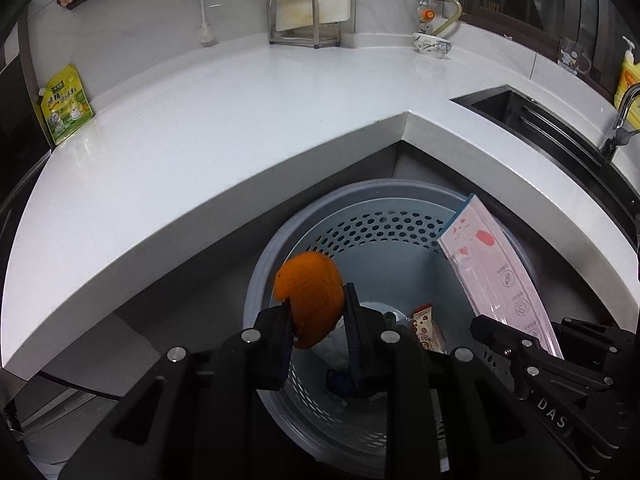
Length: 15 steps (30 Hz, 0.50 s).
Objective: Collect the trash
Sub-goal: 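Carry the peel and clear sheet over the bin and open both tools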
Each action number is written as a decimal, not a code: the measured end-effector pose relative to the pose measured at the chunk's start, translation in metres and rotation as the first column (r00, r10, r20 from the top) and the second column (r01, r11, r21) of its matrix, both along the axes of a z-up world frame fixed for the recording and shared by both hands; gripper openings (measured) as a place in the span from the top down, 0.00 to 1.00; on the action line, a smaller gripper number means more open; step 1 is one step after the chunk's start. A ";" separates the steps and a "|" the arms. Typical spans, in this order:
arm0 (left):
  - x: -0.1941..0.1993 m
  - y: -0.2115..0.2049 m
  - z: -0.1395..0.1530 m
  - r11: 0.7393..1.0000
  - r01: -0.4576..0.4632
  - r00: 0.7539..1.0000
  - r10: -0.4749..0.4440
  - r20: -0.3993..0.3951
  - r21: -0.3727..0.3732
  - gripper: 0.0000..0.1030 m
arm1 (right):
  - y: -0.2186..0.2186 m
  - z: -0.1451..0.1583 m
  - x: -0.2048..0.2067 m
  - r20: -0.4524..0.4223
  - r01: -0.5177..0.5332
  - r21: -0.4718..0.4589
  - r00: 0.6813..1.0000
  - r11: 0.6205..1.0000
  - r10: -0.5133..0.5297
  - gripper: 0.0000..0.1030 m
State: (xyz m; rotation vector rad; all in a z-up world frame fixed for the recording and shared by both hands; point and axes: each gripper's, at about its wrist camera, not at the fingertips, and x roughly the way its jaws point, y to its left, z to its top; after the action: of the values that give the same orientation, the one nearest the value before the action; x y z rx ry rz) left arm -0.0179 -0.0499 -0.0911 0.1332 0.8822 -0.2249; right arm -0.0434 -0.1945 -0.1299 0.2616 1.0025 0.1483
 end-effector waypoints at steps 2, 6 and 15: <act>0.002 -0.002 -0.004 1.000 0.001 1.000 -0.001 -0.008 0.006 0.77 | -0.001 -0.005 0.003 -0.013 0.005 0.002 1.000 1.000 -0.005 0.89; 0.006 -0.004 -0.011 1.000 0.002 1.000 -0.002 -0.026 0.012 0.77 | -0.001 -0.008 0.009 -0.016 0.012 0.011 1.000 1.000 -0.012 0.88; 0.009 0.000 -0.016 1.000 -0.015 0.999 0.015 -0.039 -0.004 0.55 | -0.001 -0.007 0.004 0.013 0.014 -0.013 1.000 1.000 -0.014 0.53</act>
State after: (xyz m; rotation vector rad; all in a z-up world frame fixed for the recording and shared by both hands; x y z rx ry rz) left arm -0.0088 -0.0503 -0.1073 0.1181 0.9210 -0.2159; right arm -0.0390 -0.1959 -0.1370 0.2549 0.9882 0.1307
